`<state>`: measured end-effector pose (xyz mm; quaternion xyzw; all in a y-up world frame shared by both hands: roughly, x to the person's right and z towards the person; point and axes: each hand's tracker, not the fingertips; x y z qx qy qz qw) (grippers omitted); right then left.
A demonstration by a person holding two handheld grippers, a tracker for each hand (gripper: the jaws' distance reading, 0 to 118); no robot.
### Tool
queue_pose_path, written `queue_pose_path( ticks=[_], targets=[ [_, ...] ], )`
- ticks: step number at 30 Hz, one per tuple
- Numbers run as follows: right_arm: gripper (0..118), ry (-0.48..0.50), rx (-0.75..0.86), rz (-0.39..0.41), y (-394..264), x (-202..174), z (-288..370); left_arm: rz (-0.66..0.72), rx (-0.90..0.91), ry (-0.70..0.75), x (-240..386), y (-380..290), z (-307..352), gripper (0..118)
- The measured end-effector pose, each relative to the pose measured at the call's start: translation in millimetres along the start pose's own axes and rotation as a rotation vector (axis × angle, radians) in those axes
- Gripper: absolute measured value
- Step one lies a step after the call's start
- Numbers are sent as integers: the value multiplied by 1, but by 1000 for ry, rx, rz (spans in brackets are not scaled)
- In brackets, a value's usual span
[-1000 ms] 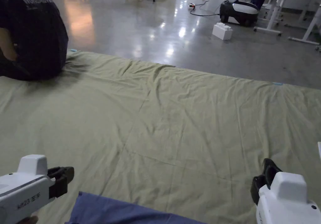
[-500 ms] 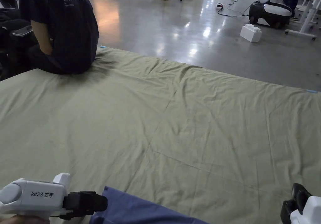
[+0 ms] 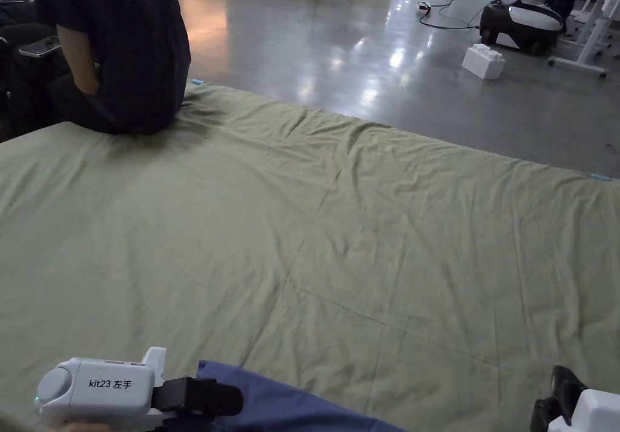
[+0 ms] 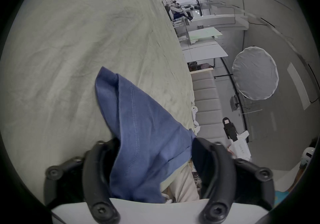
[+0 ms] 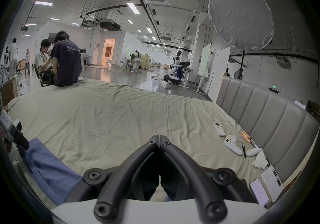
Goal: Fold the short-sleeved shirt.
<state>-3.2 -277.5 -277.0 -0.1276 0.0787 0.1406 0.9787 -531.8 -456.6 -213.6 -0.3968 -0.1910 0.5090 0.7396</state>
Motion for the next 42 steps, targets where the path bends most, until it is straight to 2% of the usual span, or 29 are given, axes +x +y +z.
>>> queue_pose_path(
  ticks=[4,5,7,8,9,10,13,15,27,32,33,34,39,42],
  targets=[
    [1,8,-4,13,-1,-3,-1,-73,-16,140,11,-11,-11,23],
    [1,9,-5,14,-1,-3,-1,-80,-24,169,10,-11,-11,17],
    [1,14,-7,12,-1,-4,-1,-58,-21,172,-2,-4,-4,15],
    [1,16,-5,13,-1,-4,-1,-10,-7,135,2,-2,-5,13],
    [1,16,-5,15,-1,-4,-1,-17,-5,156,5,-2,-5,11],
    [1,16,-4,17,-2,-4,-1,-42,-4,178,58,-28,-5,11],
    [1,17,-6,17,-2,-3,-1,-86,2,227,86,-38,-6,10],
    [1,15,-5,13,-3,-1,-1,-106,8,239,50,-22,-6,10],
    [1,22,5,-5,-2,4,-3,-222,57,372,90,7,50,10],
    [1,31,14,-7,-4,5,-7,-259,100,513,113,8,85,10],
    [1,87,-4,-34,-3,3,-8,-270,100,546,117,8,89,10],
    [1,80,2,-31,-2,4,-9,-286,104,594,122,7,92,10],
    [1,96,6,-47,1,5,-12,-361,87,703,154,-10,83,10],
    [1,81,22,-29,0,1,-9,-380,78,712,176,-24,65,10]
  ],
)
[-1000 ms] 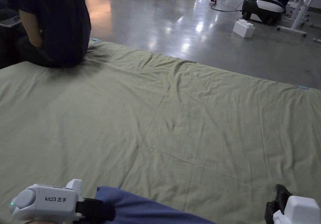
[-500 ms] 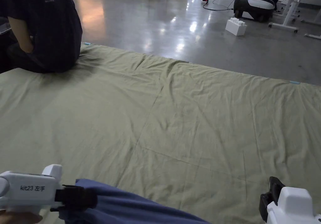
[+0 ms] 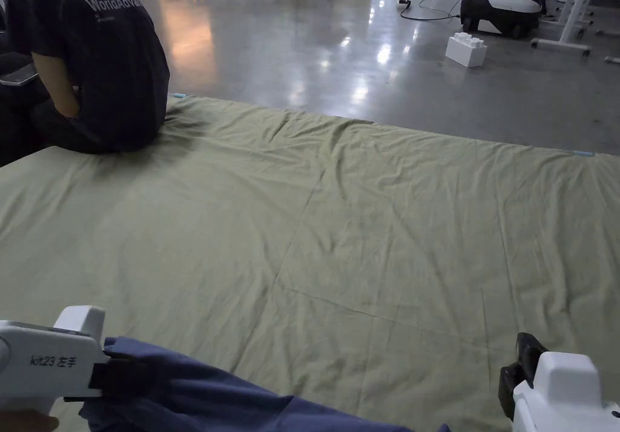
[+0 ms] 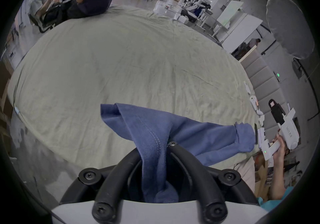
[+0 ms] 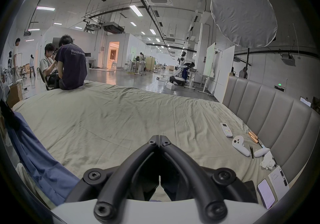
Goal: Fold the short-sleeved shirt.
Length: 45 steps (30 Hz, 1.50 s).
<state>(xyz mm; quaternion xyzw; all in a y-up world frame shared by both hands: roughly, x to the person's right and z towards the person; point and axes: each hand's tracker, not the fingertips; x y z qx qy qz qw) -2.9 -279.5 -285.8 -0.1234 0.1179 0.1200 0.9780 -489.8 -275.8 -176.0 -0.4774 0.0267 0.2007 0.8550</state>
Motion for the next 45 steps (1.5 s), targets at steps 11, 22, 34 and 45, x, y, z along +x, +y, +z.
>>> queue_pose_path(
  ticks=[11,22,34,45],
  targets=[
    [1,-9,-8,-20,-9,12,3,-113,-13,-176,107,-11,-28,10],
    [1,-43,-29,-37,-17,26,13,-133,-196,-107,178,-40,-135,10],
    [1,-46,-46,-35,-21,24,16,1,-205,-130,176,-49,-150,44],
    [1,-41,-51,-33,-21,24,17,59,2,-245,131,-9,-68,55]
  ],
)
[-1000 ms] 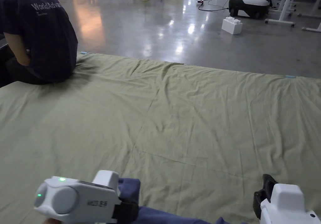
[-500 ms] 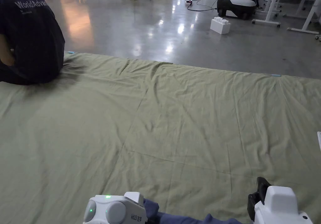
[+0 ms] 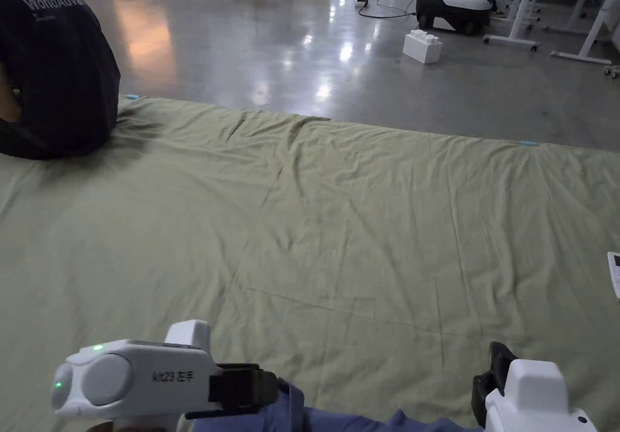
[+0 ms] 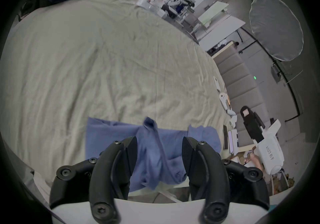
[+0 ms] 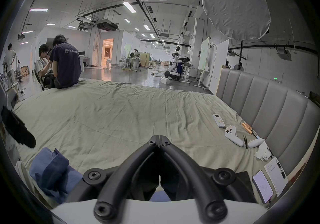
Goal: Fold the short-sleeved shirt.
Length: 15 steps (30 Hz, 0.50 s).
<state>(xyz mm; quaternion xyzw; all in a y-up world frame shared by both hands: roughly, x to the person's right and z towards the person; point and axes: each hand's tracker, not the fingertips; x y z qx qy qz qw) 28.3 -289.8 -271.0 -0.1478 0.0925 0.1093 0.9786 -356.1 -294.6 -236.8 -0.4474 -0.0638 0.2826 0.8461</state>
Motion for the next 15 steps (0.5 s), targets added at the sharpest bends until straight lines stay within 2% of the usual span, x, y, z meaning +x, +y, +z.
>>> queue_pose_path(
  ticks=[2,4,7,10,15],
  targets=[
    [1,2,-3,1,-1,-1,0,-10,-2,65,-6,-2,-1,48],
    [1,6,-8,0,-1,-1,-1,-37,-55,134,-11,-7,-15,22],
    [1,8,-13,0,-3,-1,-2,-55,-154,150,-13,-22,-40,20],
    [1,8,-18,0,-5,-1,-2,-31,-203,94,-10,-39,-56,15],
    [1,6,-33,2,-11,0,-3,-77,-225,-8,16,-59,-75,15]
  ],
)
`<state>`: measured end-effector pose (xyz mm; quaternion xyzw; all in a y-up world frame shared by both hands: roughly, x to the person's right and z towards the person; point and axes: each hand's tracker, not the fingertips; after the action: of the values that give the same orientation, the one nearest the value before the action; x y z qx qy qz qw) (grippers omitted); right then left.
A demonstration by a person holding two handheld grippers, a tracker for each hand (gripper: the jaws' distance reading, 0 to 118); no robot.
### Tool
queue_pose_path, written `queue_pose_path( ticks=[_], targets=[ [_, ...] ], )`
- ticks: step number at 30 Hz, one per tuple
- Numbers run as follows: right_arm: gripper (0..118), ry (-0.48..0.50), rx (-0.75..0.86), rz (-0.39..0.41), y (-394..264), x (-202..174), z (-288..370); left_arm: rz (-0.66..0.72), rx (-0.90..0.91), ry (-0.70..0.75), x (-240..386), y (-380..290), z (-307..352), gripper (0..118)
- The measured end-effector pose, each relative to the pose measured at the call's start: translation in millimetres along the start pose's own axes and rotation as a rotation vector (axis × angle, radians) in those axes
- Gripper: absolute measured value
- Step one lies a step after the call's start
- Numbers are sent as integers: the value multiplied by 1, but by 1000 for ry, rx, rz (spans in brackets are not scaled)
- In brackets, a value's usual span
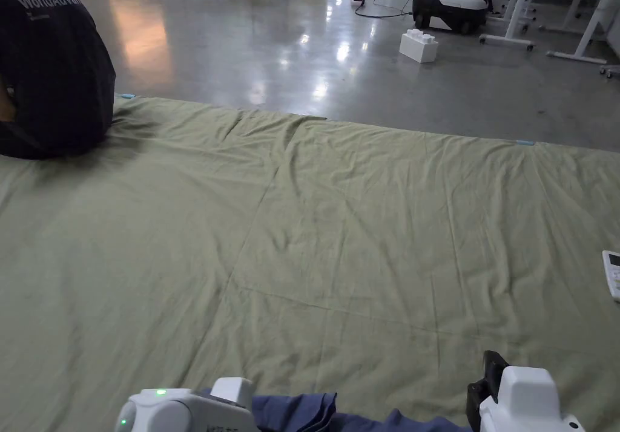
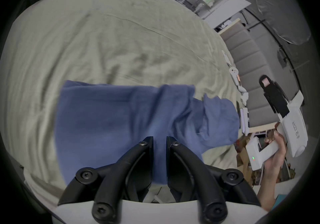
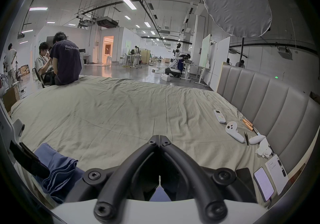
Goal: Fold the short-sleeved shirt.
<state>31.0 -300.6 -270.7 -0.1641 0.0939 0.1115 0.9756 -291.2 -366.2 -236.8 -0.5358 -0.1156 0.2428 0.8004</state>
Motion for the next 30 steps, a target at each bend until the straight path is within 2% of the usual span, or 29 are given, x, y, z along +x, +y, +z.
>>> queue_pose_path(
  ticks=[7,11,17,18,20,21,22,27,30],
  targets=[
    [1,3,-10,-3,-4,0,-1,-38,-5,-15,27,-7,-30,15],
    [1,6,-12,3,-4,-1,0,-38,-27,38,26,-13,-48,15],
    [1,10,-11,2,-3,-2,-1,-30,-2,16,23,-9,-27,15],
    [1,8,-6,1,-2,-2,0,-21,12,3,20,-7,-17,20],
    [1,7,6,0,1,-1,1,-30,91,-23,9,-1,11,48],
    [1,6,15,-1,3,0,2,-33,119,-31,1,2,23,66],
    [1,5,26,-1,5,0,3,-33,150,-39,-9,6,36,71],
    [1,-6,59,-3,14,3,3,65,255,30,-79,21,77,74],
    [1,-10,66,-6,18,3,2,132,226,-37,-116,24,79,74]
  ],
)
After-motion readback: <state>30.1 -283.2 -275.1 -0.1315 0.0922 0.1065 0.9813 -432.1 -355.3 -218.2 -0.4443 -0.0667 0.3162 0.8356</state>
